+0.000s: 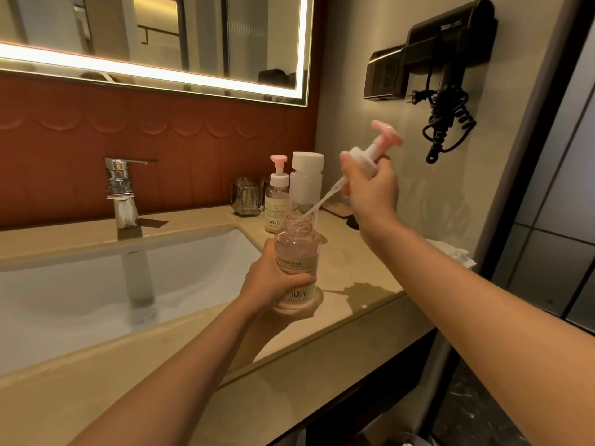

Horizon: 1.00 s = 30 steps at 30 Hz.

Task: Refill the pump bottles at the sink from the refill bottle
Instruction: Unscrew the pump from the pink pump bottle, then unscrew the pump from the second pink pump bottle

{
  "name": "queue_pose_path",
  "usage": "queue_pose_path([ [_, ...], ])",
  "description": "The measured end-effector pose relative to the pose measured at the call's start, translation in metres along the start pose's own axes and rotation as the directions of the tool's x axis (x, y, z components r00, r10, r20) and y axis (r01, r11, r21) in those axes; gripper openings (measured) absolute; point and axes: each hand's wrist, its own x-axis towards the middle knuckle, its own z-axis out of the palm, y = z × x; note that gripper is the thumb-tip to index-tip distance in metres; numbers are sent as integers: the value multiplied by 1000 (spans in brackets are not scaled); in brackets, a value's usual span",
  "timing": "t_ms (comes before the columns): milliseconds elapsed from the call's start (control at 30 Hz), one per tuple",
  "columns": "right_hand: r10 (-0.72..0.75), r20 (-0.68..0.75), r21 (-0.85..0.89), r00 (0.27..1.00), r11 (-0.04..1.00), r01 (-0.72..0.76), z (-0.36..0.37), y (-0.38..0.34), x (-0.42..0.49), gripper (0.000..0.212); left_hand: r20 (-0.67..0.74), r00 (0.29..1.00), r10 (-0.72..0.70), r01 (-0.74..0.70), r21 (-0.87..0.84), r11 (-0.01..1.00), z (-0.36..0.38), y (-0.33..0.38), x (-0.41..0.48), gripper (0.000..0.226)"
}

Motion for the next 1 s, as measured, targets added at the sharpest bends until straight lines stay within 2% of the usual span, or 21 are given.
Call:
queue_pose_path([
  [100, -7, -219, 40, 976, 999, 16, -21, 6, 21, 41, 28, 1000, 3, -4, 8, 1000, 5, 1, 11, 76],
  [167, 4, -248, -1, 969, 1000, -4, -36, 22, 32, 42, 34, 999, -2, 2, 7, 1000, 10, 3, 18, 77],
  [233, 44, -174, -129, 984, 989, -67, -48, 46, 39, 43, 37, 999, -10, 11, -7, 1000, 16, 5, 25, 78],
  [300, 172, -76, -218, 982, 958, -185, -57, 71, 45, 44, 52, 999, -10, 11, -17, 1000, 25, 6, 35, 81],
  [400, 473, 9, -212, 881, 862, -460, -60, 93, 49, 36, 57, 998, -19, 20, -14, 1000, 38, 10, 48, 83],
  [433, 530, 20, -244, 848, 825, -509, -60, 99, 51, 32, 45, 999, -22, 22, 2, 1000, 43, 12, 53, 86],
  [533, 600, 14, -410, 800, 733, -543, -60, 115, 56, 29, 14, 1000, -10, 9, 76, 997, 58, 13, 72, 107],
  [600, 643, -10, -462, 766, 676, -574, -58, 123, 58, 32, 12, 1000, -10, 9, 103, 995, 67, 11, 82, 102],
  [667, 657, -30, -499, 753, 643, -581, -57, 126, 60, 32, -4, 1000, -9, 9, 113, 994, 72, 11, 89, 94],
  [800, 571, 22, -633, 820, 643, -431, -53, 135, 63, 38, -24, 999, -24, 27, 115, 993, 74, 8, 99, 96],
  [900, 546, 42, -606, 837, 680, -413, -51, 137, 63, 38, -131, 991, -5, 28, 167, 986, 68, 2, 95, 97],
  [933, 529, 36, -596, 848, 692, -407, -49, 138, 62, 35, -161, 987, -7, 33, 157, 987, 64, 0, 94, 99],
  [1000, 428, -4, -597, 904, 724, -346, -46, 136, 59, 21, -135, 988, -71, 74, 21, 997, 51, -4, 94, 103],
])
